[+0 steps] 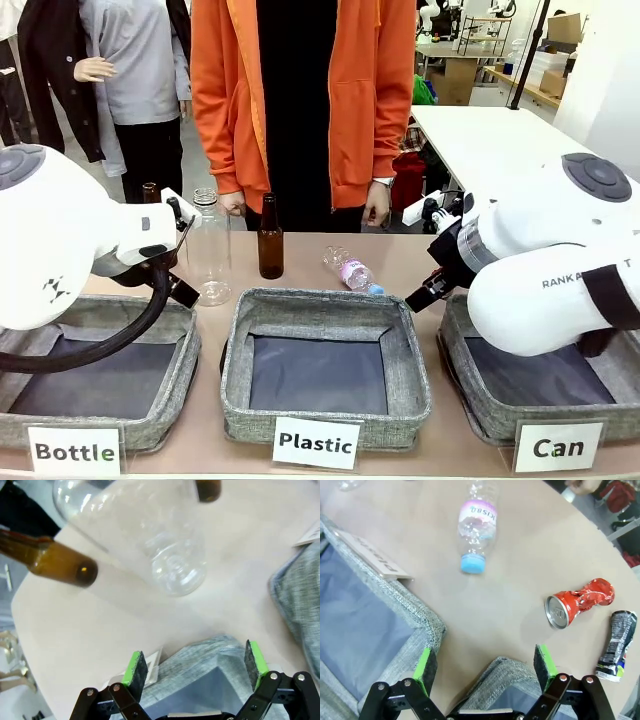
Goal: Sort the can waste into the basket.
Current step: Pick up the can waste from the table and place it in the right Fabric basket.
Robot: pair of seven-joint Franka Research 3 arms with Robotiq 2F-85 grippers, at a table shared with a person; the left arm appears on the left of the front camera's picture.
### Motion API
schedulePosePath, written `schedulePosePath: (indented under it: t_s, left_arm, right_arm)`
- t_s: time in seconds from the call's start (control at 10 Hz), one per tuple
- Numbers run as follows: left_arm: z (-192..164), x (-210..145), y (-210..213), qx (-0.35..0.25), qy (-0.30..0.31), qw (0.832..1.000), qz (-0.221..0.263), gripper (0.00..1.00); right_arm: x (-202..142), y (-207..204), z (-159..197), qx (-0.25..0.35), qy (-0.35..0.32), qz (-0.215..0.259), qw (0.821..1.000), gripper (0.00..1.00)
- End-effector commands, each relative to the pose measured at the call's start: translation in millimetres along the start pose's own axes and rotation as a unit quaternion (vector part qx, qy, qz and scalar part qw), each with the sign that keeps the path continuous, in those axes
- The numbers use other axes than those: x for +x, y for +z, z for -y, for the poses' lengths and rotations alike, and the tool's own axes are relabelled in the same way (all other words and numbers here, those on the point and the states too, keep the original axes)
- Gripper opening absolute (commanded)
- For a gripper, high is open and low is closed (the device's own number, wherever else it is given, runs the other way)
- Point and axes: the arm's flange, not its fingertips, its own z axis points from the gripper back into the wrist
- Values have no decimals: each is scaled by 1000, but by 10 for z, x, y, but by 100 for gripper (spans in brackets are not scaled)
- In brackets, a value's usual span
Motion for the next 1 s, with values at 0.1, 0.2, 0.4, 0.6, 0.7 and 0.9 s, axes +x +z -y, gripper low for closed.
schedulePosePath:
  t_s: [0.1, 0.2, 0.4, 0.6, 0.7, 0.9]
  left_arm:
    - [-124, 44, 1239, -87, 23, 996, 1, 100]
    - [-279, -119, 1633, -133, 40, 990, 9, 100]
    - [-813, -798, 2091, -181, 102, 978, 36, 100]
    - [-1610, -1814, 2134, -217, 242, 940, 104, 100]
    - [-1962, -2375, 2077, -254, 325, 896, 165, 100]
    - [-2251, -2997, 1872, -289, 410, 830, 244, 100]
  right_arm:
    - [200, 1127, 331, 37, -138, -28, 989, 100]
    - [95, 1594, 505, 116, -169, -39, 978, 100]
    - [-420, 2079, 857, 221, -218, -12, 950, 100]
    - [-1333, 2154, 1511, 276, -339, 62, 898, 100]
    - [-1852, 2061, 1878, 300, -415, 97, 853, 100]
    - [-2541, 1885, 2322, 324, -499, 150, 789, 100]
